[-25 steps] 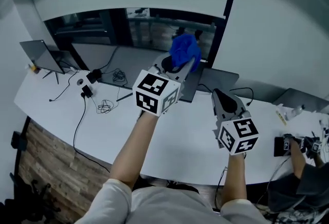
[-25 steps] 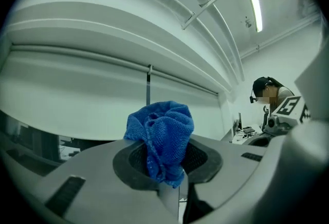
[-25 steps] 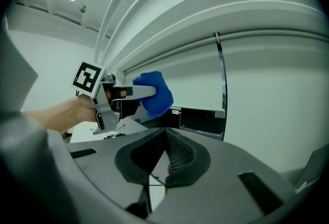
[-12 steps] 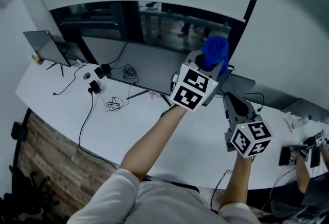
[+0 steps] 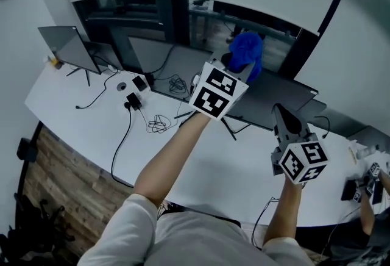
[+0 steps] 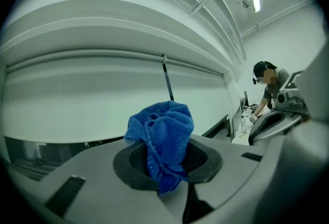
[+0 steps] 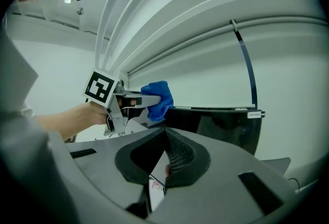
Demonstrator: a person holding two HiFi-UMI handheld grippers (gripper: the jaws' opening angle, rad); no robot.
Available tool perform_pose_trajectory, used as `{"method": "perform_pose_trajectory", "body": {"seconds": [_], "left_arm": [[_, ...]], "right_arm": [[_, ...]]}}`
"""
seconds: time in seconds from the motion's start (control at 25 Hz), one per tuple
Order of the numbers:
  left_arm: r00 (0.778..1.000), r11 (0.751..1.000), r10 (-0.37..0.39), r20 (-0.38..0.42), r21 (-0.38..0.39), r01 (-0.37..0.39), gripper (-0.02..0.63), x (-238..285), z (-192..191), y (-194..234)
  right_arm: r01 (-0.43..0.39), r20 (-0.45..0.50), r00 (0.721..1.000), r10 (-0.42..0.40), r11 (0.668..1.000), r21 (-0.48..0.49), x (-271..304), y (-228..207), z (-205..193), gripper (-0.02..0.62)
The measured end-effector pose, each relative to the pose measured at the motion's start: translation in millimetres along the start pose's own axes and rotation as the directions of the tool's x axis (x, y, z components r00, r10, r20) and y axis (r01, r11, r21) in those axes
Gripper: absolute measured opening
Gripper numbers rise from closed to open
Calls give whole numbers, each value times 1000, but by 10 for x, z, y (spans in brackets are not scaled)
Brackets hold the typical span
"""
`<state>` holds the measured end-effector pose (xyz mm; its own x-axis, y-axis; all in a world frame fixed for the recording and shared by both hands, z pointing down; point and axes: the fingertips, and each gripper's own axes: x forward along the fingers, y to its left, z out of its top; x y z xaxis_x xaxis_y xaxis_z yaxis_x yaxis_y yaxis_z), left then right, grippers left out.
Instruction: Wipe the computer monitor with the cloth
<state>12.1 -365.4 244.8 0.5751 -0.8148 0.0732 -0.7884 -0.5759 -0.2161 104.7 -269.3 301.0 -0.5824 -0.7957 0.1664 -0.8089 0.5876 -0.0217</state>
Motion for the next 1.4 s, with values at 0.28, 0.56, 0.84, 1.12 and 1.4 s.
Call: {"method": "perform_pose_trajectory", "body": {"seconds": [0.28, 0.56, 0.84, 1.12, 1.4], "left_arm": [[992, 992, 124, -37, 3, -124, 109, -662, -347, 1179], [957, 959, 282, -66, -2, -283, 107, -1424, -701, 2397], [919, 922, 382, -93, -31, -387, 107, -1960, -1021, 3175], [928, 928, 341, -151, -104, -357, 107, -2076, -1513, 3406], [949, 936, 286, -136, -171, -306, 106, -1965, -1785, 3319]], "right_arm": [[-39, -12, 999, 38, 999, -35, 592, 660, 53, 14], [-64, -10, 998, 64, 997, -52, 1226, 1270, 41, 14], [-92, -7, 996, 92, 995, -45, 1649, 1650, 15, 14], [-87, -4, 996, 87, 995, -46, 1931, 1892, -35, 14], [-103, -46, 994, 102, 994, -36, 2102, 2027, -249, 14]]}}
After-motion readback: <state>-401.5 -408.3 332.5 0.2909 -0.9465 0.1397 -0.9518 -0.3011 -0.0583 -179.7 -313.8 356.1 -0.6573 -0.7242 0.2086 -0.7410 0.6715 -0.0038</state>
